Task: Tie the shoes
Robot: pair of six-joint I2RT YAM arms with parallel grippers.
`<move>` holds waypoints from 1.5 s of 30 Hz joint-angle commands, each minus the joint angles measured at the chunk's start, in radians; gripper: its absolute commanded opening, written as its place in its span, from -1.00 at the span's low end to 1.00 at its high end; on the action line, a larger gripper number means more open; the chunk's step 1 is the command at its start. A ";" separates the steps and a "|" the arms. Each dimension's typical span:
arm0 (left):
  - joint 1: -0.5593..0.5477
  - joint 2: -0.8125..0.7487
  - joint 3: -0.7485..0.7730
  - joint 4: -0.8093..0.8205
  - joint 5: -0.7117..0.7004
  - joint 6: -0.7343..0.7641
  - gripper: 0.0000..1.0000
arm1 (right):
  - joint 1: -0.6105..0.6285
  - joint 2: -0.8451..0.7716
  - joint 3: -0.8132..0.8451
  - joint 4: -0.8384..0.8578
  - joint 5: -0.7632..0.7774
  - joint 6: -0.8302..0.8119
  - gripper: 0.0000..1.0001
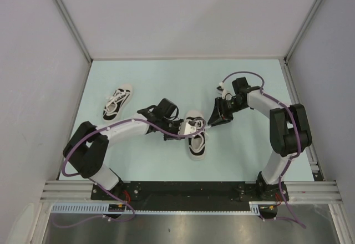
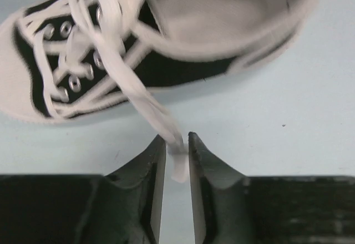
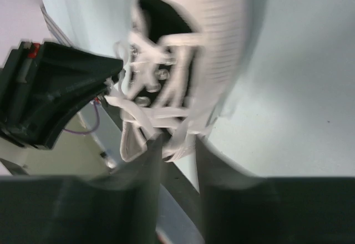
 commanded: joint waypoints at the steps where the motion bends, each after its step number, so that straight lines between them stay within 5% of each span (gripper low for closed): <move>1: 0.007 -0.028 0.098 -0.060 0.058 -0.133 -0.12 | 0.010 -0.115 0.007 0.072 -0.048 0.025 0.03; 3: 0.006 -0.054 0.169 -0.083 0.076 -0.222 0.14 | -0.004 -0.147 0.008 0.092 -0.045 0.028 0.41; 6: 0.007 -0.097 0.232 -0.094 0.067 -0.283 0.36 | -0.022 -0.206 0.033 0.061 -0.035 -0.009 0.68; 11: 0.015 -0.180 0.286 -0.123 0.000 -0.339 0.63 | -0.073 -0.297 0.148 -0.028 0.000 -0.104 0.78; 12: 0.019 -0.203 0.290 -0.116 -0.002 -0.377 0.99 | -0.084 -0.316 0.166 -0.029 0.006 -0.119 0.79; 18: 0.131 -0.364 0.352 -0.049 -0.042 -0.664 0.99 | -0.174 -0.468 0.252 -0.042 0.095 -0.170 1.00; 20: 0.249 -0.402 0.359 -0.065 0.011 -0.747 0.99 | -0.199 -0.497 0.251 -0.077 0.106 -0.205 1.00; 25: 0.418 -0.434 0.349 -0.204 0.021 -0.772 0.99 | -0.222 -0.551 0.220 -0.227 0.158 -0.290 1.00; 31: 0.634 -0.513 0.166 -0.217 0.096 -0.837 0.99 | -0.357 -0.612 0.053 -0.235 0.197 -0.294 0.99; 40: 0.687 -0.480 -0.012 -0.189 -0.074 -0.910 0.99 | -0.394 -0.638 -0.102 -0.174 0.305 -0.322 1.00; 45: 0.687 -0.487 0.016 -0.203 -0.120 -0.914 0.99 | -0.392 -0.651 -0.113 -0.151 0.313 -0.319 1.00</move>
